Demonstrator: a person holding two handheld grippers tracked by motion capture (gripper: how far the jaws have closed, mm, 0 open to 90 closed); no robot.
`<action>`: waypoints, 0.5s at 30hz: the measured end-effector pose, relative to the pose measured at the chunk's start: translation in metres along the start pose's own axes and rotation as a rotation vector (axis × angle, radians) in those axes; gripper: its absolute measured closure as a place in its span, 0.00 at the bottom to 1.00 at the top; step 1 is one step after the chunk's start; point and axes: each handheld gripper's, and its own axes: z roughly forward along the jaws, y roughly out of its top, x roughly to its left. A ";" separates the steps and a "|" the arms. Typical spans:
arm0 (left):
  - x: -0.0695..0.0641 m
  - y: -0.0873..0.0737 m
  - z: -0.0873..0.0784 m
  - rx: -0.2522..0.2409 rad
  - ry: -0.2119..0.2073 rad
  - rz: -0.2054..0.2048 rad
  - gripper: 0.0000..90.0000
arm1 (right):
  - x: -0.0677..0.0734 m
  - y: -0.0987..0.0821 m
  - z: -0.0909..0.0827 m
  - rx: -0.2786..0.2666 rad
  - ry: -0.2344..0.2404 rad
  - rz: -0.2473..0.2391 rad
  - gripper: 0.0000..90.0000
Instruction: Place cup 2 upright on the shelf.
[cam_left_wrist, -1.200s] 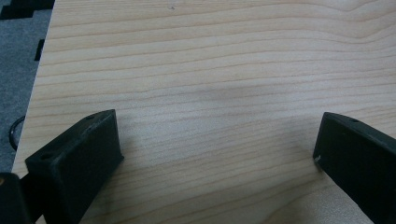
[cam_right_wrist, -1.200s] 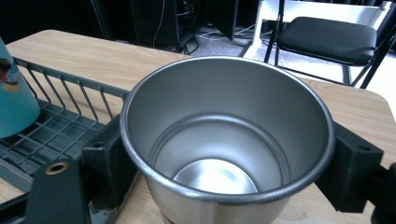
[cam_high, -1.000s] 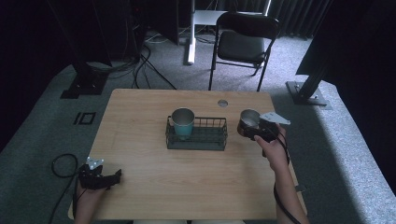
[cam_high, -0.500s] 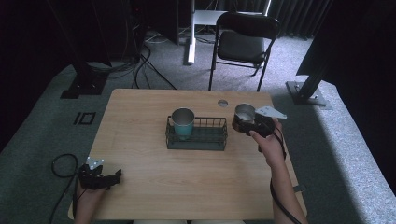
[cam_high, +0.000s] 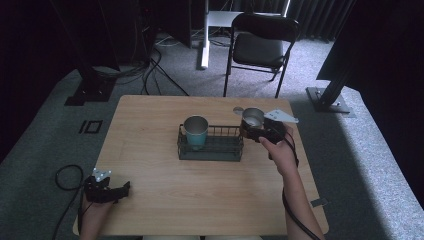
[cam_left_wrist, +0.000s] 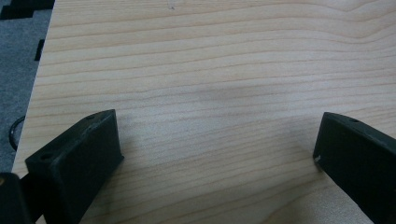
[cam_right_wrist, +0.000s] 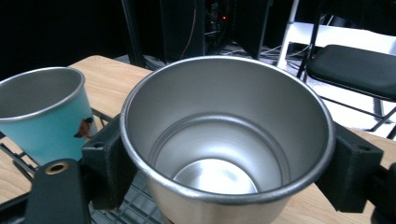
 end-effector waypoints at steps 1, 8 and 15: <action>0.000 0.000 0.000 0.000 0.000 0.000 0.01 | 0.002 0.001 0.001 -0.001 0.005 -0.002 0.20; 0.000 0.000 0.000 0.000 0.000 0.000 0.02 | 0.013 0.005 0.008 -0.005 0.033 -0.005 0.20; 0.000 0.000 0.000 0.000 0.000 0.000 0.02 | 0.025 0.009 0.015 -0.004 0.055 -0.019 0.20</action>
